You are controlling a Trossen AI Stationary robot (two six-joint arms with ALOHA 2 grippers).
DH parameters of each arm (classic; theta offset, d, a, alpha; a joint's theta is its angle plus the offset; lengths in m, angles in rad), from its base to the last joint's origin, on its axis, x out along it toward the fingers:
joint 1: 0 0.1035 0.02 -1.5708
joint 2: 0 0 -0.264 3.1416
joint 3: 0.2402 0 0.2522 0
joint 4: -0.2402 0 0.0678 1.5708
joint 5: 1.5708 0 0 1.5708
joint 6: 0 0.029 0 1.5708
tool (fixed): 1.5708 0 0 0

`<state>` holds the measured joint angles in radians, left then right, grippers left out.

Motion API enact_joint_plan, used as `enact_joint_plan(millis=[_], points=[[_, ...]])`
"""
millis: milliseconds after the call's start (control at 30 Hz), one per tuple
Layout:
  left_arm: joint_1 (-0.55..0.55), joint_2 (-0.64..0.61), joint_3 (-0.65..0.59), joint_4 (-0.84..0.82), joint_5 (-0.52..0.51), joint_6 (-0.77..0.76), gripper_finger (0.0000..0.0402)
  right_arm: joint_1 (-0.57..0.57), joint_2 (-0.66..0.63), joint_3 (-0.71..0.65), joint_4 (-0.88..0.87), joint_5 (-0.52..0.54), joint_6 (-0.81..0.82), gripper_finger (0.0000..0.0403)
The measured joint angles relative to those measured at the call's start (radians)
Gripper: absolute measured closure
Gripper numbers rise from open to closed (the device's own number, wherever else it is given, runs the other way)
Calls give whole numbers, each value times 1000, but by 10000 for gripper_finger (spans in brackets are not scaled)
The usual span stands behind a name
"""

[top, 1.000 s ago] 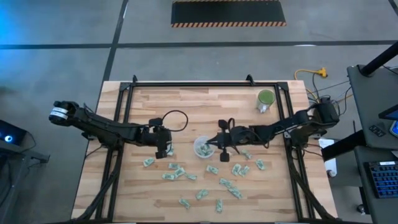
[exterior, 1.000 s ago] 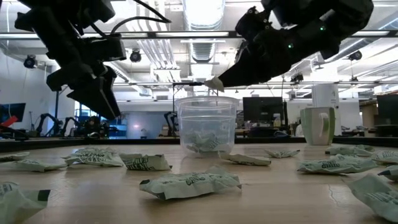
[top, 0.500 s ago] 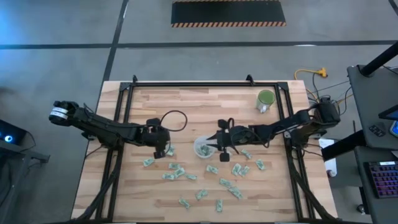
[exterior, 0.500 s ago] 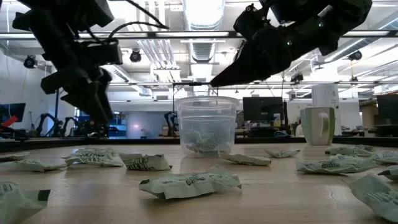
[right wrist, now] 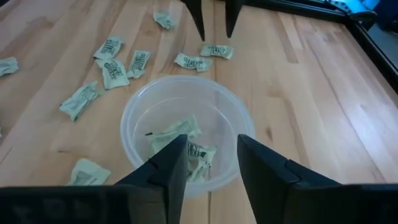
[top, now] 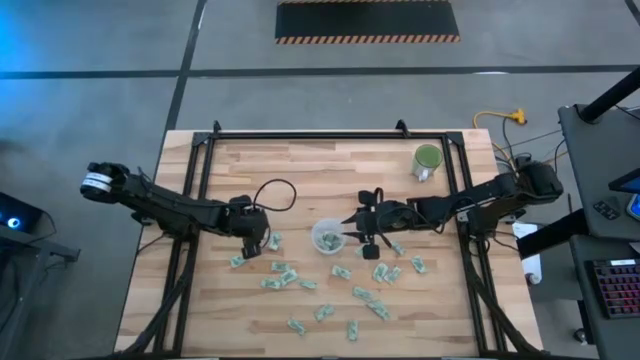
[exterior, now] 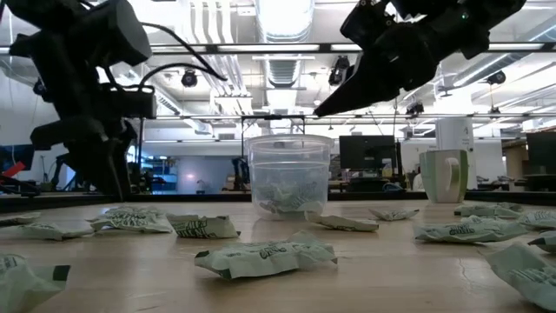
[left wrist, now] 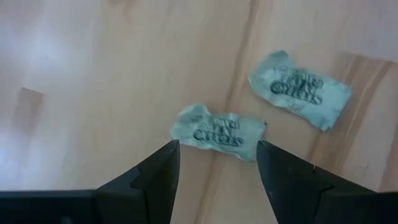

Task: Pick and place Stevia / Truvia into bins
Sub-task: Put the light green stevia packet into the transparent container

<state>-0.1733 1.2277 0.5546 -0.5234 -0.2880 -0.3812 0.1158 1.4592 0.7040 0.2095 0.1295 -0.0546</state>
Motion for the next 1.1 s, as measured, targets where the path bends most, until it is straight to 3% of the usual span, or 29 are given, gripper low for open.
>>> enact_joint_plan(millis=[400, 667, 800, 1100], points=[[46, 32, -69, 156, 104, 51, 206, 7, -15, 0, -29, 0, 16, 290], [61, 44, -68, 154, 119, 74, 211, 6, -15, 0, -42, 0, 21, 298], [61, 44, -67, 152, 134, 91, 248, 6, -15, 0, -50, 0, 17, 303], [62, 40, -41, 109, 131, 110, 377, 6, -24, 3, -182, 5, 19, 315]])
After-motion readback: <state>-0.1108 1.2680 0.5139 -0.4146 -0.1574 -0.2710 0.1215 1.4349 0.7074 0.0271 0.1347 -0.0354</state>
